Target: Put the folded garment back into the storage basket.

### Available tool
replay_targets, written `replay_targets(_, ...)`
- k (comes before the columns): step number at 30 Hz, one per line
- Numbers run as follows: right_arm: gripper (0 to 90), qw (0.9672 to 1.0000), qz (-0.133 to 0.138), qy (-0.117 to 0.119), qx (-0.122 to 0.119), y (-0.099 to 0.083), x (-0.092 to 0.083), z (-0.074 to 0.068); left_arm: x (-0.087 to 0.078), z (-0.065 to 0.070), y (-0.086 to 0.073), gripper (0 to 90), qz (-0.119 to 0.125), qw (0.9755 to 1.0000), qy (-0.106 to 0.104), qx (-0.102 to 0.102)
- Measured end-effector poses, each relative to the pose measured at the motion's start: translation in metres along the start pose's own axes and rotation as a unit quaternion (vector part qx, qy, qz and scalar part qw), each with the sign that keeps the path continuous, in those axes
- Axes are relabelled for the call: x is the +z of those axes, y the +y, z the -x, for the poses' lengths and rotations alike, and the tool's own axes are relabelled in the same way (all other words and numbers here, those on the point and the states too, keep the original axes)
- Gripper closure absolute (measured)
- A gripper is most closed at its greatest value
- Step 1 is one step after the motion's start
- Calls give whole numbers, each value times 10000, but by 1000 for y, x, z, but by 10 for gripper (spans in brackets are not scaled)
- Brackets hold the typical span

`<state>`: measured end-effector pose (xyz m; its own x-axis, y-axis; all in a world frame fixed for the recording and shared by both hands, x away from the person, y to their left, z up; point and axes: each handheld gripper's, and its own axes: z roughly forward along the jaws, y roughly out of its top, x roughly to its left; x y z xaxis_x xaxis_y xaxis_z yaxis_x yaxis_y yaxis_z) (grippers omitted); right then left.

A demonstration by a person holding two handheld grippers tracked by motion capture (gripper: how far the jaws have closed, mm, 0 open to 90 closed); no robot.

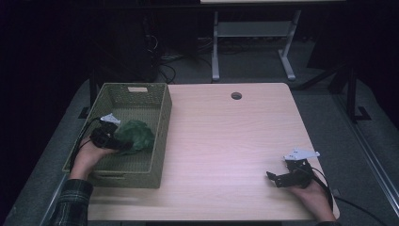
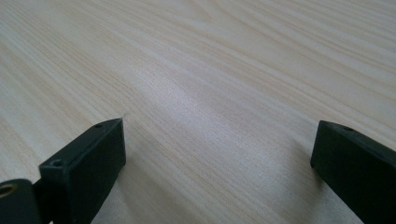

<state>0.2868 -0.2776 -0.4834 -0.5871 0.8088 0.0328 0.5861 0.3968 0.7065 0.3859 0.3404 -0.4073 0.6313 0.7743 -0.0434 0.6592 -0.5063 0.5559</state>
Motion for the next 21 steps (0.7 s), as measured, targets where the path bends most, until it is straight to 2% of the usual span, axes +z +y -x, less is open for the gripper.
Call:
replay_targets(5, 29, 10000, 2, -1, -1, 0, 0, 0, 1, -1, 0, 339, 3, 10000, 16, -13)
replay_targets(7, 29, 10000, 1, -2, -3, 0, 0, 0, 1, -1, 0, 268, 44, 10000, 43, -32)
replay_targets(10, 29, 10000, 1, -1, -1, 0, 0, 0, -2, -2, 1, 209, 199, 9998, 53, -58)
replay_targets(15, 29, 10000, 1, -1, -2, 0, 0, 0, -8, -2, 2, 180, 465, 9988, 90, -137)
replay_targets(21, 29, 10000, 1, 0, -1, 0, 0, 0, -17, 6, 8, 173, 696, 9975, 128, -69)
